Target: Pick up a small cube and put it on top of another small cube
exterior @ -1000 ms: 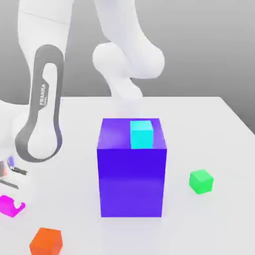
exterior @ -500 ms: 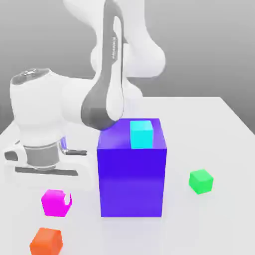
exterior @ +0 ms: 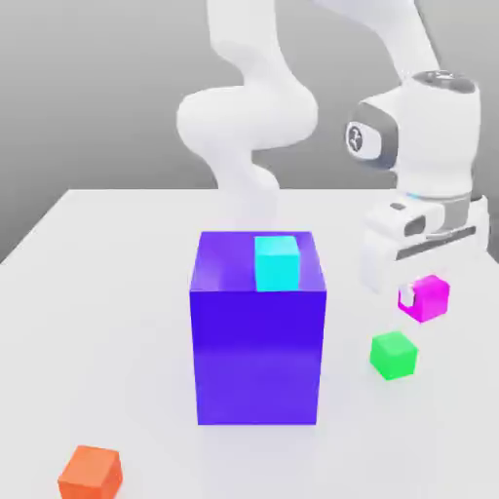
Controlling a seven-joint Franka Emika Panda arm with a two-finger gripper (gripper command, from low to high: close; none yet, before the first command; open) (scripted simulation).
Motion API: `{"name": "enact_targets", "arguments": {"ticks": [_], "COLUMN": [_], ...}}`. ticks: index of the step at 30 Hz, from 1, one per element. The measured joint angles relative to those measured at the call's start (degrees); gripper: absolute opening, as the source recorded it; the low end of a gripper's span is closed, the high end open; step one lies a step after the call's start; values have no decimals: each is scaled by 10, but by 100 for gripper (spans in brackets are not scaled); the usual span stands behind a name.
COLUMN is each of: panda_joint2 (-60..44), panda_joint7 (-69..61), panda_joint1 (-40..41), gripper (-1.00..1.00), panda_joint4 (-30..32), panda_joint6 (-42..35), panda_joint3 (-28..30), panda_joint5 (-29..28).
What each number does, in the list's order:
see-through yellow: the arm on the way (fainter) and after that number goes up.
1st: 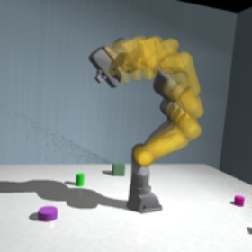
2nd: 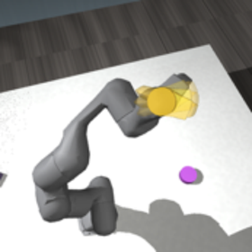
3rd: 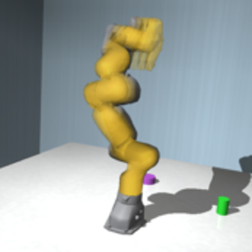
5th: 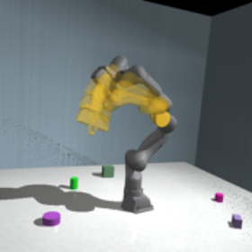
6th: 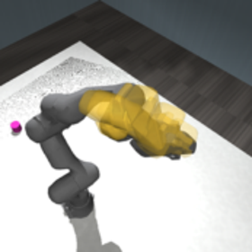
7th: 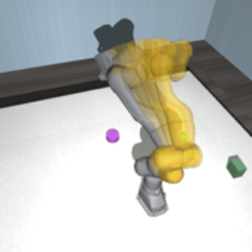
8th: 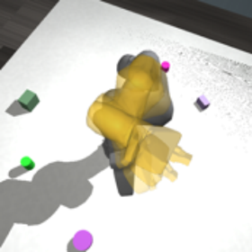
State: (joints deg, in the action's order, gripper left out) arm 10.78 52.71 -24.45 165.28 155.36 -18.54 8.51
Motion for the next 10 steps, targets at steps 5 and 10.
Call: {"name": "enact_targets", "arguments": {"ticks": [5, 10], "panda_joint2": [-90, -129], "panda_joint7": [58, 91], "panda_joint1": [22, 23], "gripper": [-100, 100], "panda_joint4": [2, 1], "panda_joint6": [85, 120], "panda_joint3": [-3, 8], "panda_joint5": [-77, -123]}}
